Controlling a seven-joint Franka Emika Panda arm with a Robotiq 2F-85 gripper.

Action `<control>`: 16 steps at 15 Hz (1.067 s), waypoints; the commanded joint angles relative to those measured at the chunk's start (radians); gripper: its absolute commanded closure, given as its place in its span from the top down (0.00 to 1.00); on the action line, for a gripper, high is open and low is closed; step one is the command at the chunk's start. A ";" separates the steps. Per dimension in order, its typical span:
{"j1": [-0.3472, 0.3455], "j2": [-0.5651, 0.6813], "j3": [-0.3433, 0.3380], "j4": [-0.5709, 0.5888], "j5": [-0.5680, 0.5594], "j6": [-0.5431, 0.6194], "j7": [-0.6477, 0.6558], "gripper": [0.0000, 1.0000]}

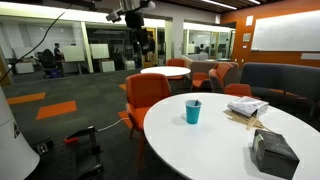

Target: Take the pen out of the cup and put it on the table

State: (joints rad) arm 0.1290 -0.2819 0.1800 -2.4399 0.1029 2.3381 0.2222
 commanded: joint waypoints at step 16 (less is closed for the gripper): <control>-0.124 0.375 -0.093 0.123 -0.329 0.363 0.081 1.00</control>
State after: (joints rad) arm 0.0104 -0.0296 0.1167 -2.3940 -0.1433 2.6503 0.2384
